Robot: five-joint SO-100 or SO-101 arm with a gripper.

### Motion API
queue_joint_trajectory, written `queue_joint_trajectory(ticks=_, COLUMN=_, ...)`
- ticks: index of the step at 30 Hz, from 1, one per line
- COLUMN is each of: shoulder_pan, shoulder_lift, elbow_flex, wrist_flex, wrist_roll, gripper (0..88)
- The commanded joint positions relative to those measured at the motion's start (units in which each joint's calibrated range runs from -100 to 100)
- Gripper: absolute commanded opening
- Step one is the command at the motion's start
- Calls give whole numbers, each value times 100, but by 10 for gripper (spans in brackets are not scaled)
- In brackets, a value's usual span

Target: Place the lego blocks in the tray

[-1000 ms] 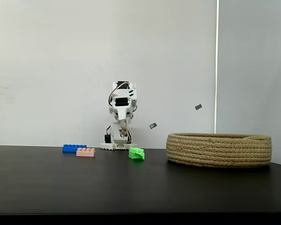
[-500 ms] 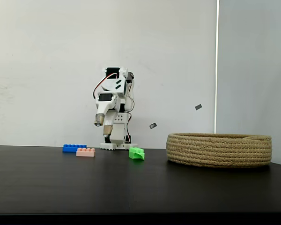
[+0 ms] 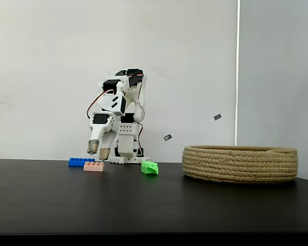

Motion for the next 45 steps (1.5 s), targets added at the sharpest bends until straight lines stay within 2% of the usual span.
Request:
queue_joint_trajectory(ticks=1, shoulder_pan=58, shoulder_lift=178, elbow_flex=-437, wrist_flex=-56, wrist_roll=83, gripper=278)
queue_joint_trajectory(ticks=13, shoulder_pan=215, shoulder_lift=901, elbow_flex=-866, wrist_flex=-56, wrist_roll=205, gripper=254)
queue_joint_trajectory(ticks=19, shoulder_pan=264, shoulder_lift=978, elbow_flex=-875, wrist_flex=-114, wrist_roll=347, gripper=214)
queue_joint_trajectory(ticks=25, shoulder_pan=322, shoulder_lift=995, elbow_flex=-902, wrist_flex=-164, wrist_roll=337, gripper=223)
queue_joint_trajectory(ticks=28, shoulder_pan=330, shoulder_lift=1021, elbow_flex=-884, wrist_flex=-281, wrist_roll=357, gripper=192)
queue_joint_trajectory(ticks=31, shoulder_pan=305, shoulder_lift=1055, elbow_flex=-857, wrist_flex=-397, wrist_roll=547, gripper=118)
queue_joint_trajectory(ticks=40, shoulder_pan=272, shoulder_lift=1055, elbow_flex=-793, wrist_flex=-497, wrist_roll=664, gripper=4)
queue_joint_trajectory(ticks=45, shoulder_pan=50, shoulder_lift=729, elbow_flex=-1039, wrist_flex=-347, wrist_roll=484, gripper=3)
